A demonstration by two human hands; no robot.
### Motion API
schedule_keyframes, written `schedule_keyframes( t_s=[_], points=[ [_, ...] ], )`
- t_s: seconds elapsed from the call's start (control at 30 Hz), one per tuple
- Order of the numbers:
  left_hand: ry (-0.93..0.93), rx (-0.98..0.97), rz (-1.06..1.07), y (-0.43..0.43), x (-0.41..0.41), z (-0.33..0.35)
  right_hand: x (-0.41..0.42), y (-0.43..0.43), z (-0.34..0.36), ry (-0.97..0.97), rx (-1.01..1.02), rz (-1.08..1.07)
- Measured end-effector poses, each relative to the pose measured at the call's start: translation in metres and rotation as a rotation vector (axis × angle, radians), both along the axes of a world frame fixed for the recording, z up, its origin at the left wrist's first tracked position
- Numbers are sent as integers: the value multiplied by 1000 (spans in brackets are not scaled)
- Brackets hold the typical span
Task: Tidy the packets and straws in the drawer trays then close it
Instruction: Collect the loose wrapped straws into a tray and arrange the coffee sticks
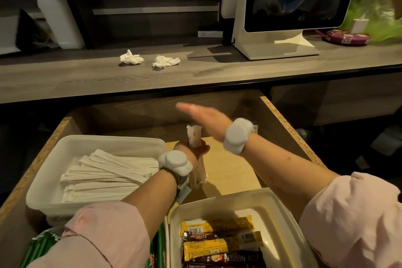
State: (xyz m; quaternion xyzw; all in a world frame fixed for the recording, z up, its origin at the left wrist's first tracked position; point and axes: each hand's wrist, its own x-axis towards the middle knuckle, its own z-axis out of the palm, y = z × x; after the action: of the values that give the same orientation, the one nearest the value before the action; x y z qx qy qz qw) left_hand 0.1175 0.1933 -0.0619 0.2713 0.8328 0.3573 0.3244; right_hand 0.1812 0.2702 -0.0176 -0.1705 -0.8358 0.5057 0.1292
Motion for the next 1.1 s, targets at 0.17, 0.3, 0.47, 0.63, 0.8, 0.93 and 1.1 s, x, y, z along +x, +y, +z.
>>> schedule_keyframes(
  t_s=[0.17,0.3,0.47,0.63,0.8,0.93,1.1],
  points=[
    [-97,231,114,-11,-1,7,14,33,-10,-292,77,-129],
    [-145,215,206,-12,-10,14,20,17,-34,-526,-6,144],
    [-355,423,370,-10,-6,20,-3,-5,-50,-198,125,-8],
    [-226,417,199,-14,-2,18,-2,-11,-72,-179,176,-106],
    [-65,388,39,-11,-11,3,5,-14,-83,-219,58,-117],
    [-63,390,-3,-12,-10,2,2,-16,-84,-232,49,-115],
    [-155,546,110,-21,-27,40,-1,-18,-69,-121,-87,-208]
  ],
)
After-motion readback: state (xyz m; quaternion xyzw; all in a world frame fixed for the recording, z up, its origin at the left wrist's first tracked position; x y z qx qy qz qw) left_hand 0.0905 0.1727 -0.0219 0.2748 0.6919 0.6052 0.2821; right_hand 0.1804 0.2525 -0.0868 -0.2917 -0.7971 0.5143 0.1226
